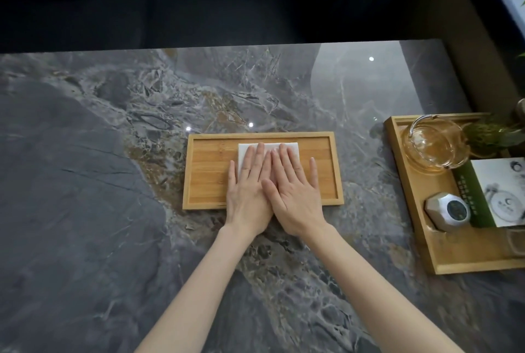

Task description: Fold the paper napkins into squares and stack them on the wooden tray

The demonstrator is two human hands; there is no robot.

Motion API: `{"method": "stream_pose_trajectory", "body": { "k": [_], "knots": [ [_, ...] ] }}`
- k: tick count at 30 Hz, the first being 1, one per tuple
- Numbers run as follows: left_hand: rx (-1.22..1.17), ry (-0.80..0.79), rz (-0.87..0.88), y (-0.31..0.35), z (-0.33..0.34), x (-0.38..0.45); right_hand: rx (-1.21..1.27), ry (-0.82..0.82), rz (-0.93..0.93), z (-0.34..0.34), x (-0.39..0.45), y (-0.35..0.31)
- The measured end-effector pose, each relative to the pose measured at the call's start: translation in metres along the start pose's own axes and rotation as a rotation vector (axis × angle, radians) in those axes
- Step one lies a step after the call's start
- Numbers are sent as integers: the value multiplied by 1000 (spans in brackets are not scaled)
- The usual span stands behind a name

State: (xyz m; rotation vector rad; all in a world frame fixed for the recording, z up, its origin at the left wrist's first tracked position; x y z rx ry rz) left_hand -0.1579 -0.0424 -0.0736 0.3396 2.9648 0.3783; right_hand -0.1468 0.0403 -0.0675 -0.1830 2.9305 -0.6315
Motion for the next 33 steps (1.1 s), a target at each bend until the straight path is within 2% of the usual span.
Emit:
{"method": "stream_pose_trajectory", "body": {
  "k": [4, 12, 16, 18, 26, 28, 31, 33],
  "knots": [
    [-34, -35, -32, -3, 3, 2, -74, -11, 21, 2, -2, 9],
    [-91, -41, -86, -19, -7, -8, -57, -2, 37, -3, -5, 13],
    [-98, 50, 3, -13, -15, -22, -68, 136, -34, -12, -24, 3],
    [-82, 55, 11, -13, -12, -29, -75, 155, -25, -11, -34, 2],
    [-88, -72, -10, -22, -5, -33, -172, 9, -12, 4, -45, 16],
    [-112, -132, -19, -22, -7, -32, -79, 11, -21, 2, -42, 16],
    [-196, -149, -31, -21, -21, -28, 250, 0, 25, -10, -39, 18],
    [-303, -42, -31, -19, -45, -26, 567, 196, 88, -37, -41, 15]
  ]
}}
Point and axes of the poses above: each hand's wrist, its own x-axis towards the middle knuckle, its own z-axis out of the palm, y = z × x, the point moved 6 cm from there along x, towards the middle knuckle, and after that the axes turned 4 degrees about -z, right-handed, at the moved point
